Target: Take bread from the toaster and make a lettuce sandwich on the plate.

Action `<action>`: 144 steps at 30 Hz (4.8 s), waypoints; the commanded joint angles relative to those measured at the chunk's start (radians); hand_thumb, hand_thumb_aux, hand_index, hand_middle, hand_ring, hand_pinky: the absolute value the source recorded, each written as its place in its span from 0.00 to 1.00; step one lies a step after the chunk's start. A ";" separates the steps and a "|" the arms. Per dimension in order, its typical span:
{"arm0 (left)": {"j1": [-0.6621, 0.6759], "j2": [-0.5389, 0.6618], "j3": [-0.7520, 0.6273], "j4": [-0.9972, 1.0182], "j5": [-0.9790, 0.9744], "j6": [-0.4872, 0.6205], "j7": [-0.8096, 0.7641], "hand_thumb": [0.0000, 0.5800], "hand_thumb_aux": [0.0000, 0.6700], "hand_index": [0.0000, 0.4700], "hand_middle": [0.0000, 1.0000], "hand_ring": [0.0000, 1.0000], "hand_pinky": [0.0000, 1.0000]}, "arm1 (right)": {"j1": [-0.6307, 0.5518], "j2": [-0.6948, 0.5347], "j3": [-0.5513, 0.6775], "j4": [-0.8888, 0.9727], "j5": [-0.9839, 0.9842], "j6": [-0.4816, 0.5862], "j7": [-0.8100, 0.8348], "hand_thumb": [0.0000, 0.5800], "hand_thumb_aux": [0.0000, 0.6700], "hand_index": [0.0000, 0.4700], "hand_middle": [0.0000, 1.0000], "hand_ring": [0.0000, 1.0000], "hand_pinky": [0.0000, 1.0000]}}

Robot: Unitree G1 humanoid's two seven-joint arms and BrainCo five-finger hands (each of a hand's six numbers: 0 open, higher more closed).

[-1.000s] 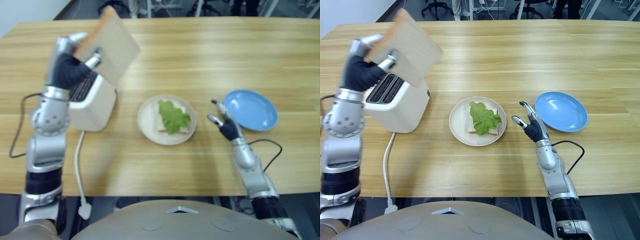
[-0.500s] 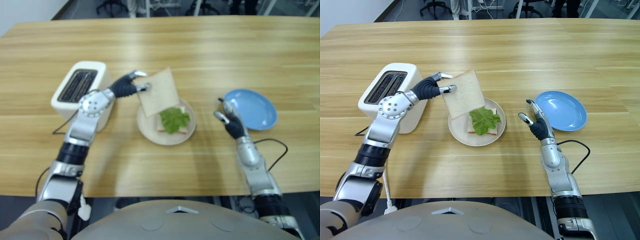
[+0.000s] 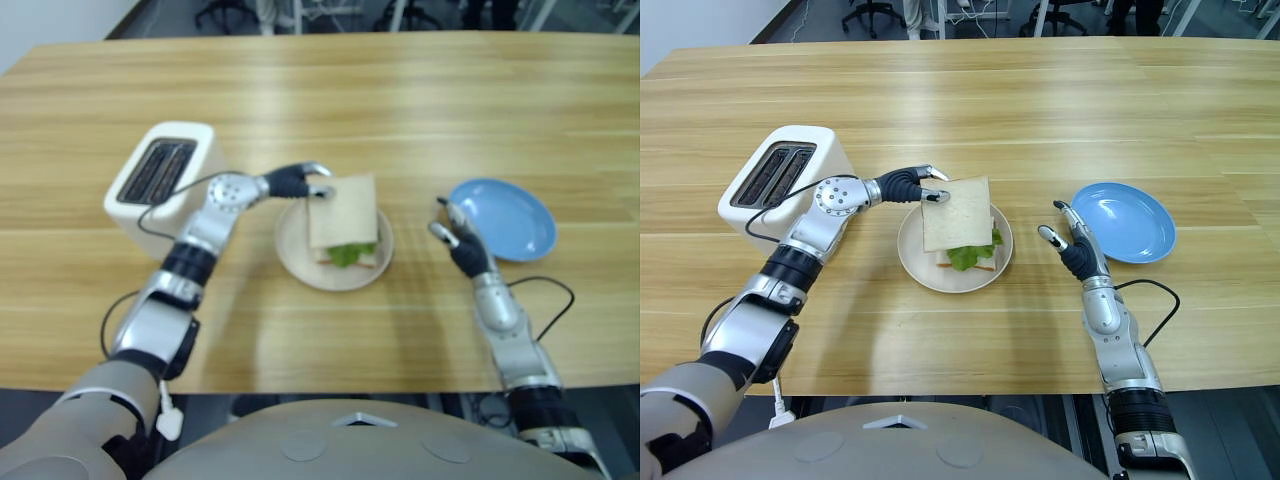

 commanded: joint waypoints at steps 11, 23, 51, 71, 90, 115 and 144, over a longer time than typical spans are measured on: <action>-0.165 -0.089 -0.041 0.395 0.129 -0.170 0.061 1.00 1.00 0.98 1.00 1.00 1.00 | -0.002 -0.021 0.000 0.006 0.005 -0.003 0.022 0.00 0.00 0.00 0.00 0.00 0.00; -0.242 -0.138 -0.094 0.619 0.265 -0.195 0.179 1.00 1.00 0.98 1.00 1.00 1.00 | 0.039 -0.043 0.031 -0.127 -0.069 -0.019 0.027 0.00 0.00 0.00 0.00 0.00 0.00; -0.232 -0.156 -0.212 0.704 0.475 -0.196 0.377 1.00 1.00 0.98 1.00 1.00 1.00 | -0.037 -0.121 0.415 -0.159 -0.710 -0.058 -0.021 0.00 0.00 0.00 0.00 0.00 0.00; -0.336 -0.021 -0.170 0.600 0.506 -0.340 0.845 0.00 0.00 0.00 0.00 0.00 0.00 | -0.056 -0.153 0.540 0.002 -0.736 0.025 0.078 0.00 0.00 0.00 0.00 0.00 0.00; -0.118 0.190 -0.049 0.327 0.403 -0.460 0.930 0.00 0.00 0.00 0.00 0.00 0.00 | -0.054 -0.155 0.454 -0.341 -0.746 -0.013 -0.174 0.00 0.00 0.00 0.00 0.00 0.00; 0.496 0.472 -0.022 -0.725 -0.256 0.088 -0.302 1.00 1.00 0.98 1.00 1.00 1.00 | 0.236 -0.470 0.167 -0.516 -0.082 0.184 0.650 1.00 1.00 0.98 1.00 1.00 1.00; 0.179 0.091 -0.313 -0.004 0.346 -0.025 0.022 1.00 1.00 0.98 1.00 1.00 1.00 | -0.334 -0.098 0.538 0.269 -0.302 0.016 0.434 1.00 1.00 0.98 1.00 1.00 1.00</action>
